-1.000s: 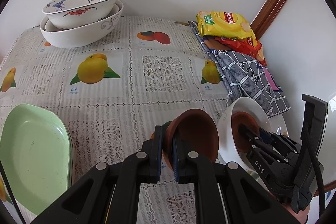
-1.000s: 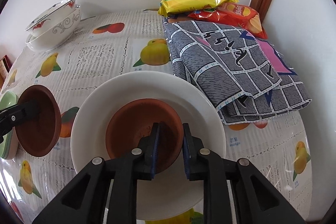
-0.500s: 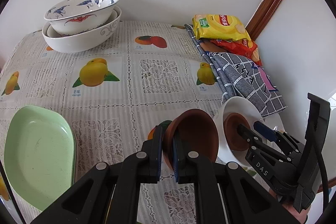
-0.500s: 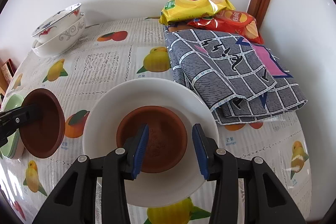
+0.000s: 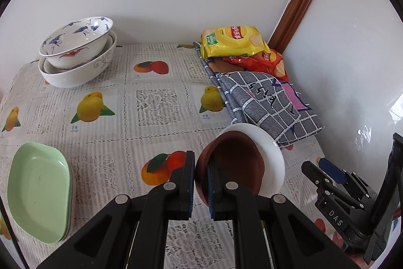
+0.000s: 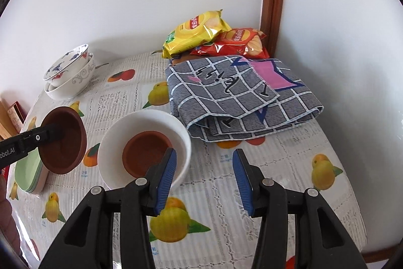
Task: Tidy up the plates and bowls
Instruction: 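Lower the brown dish in the left gripper into the white bowl and open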
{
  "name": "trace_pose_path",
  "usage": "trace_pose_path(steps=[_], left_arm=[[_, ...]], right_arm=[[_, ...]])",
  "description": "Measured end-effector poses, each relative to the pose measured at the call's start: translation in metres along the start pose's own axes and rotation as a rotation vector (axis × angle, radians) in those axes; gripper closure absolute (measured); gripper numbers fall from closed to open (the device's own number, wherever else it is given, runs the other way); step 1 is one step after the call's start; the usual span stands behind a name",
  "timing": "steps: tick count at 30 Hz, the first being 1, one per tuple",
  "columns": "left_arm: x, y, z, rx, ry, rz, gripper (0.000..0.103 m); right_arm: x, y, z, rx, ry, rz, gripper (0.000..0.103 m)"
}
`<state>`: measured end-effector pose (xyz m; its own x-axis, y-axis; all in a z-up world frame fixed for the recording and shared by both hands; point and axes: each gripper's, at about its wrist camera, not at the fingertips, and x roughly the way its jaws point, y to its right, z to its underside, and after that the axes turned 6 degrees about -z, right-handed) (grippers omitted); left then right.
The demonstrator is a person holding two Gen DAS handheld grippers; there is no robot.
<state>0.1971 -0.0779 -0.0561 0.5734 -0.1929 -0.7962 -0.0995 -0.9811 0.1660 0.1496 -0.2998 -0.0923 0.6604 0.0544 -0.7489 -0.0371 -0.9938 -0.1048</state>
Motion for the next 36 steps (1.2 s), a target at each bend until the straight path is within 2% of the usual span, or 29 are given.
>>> trace_pose_path(steps=[7,15,19,24,36], left_arm=[[0.013,0.028,0.002,0.003,-0.028,0.027,0.094],[0.040,0.043,-0.001,0.002,-0.066,0.021,0.094],[0.054,0.048,-0.003,0.008,-0.090,0.012,0.094],[0.071,0.051,-0.006,0.006,-0.116,0.012,0.094],[0.089,0.049,-0.005,-0.007,-0.151,0.023,0.094]], right_arm=[[-0.025,0.041,0.015,0.060,0.030,0.038,0.057],[-0.028,0.069,0.027,0.107,0.019,0.057,0.057],[-0.022,0.073,0.026,0.107,0.018,0.069,0.057],[-0.011,0.076,0.026,0.137,0.003,0.029,0.057],[0.002,0.063,0.024,0.096,-0.021,0.028,0.057]])
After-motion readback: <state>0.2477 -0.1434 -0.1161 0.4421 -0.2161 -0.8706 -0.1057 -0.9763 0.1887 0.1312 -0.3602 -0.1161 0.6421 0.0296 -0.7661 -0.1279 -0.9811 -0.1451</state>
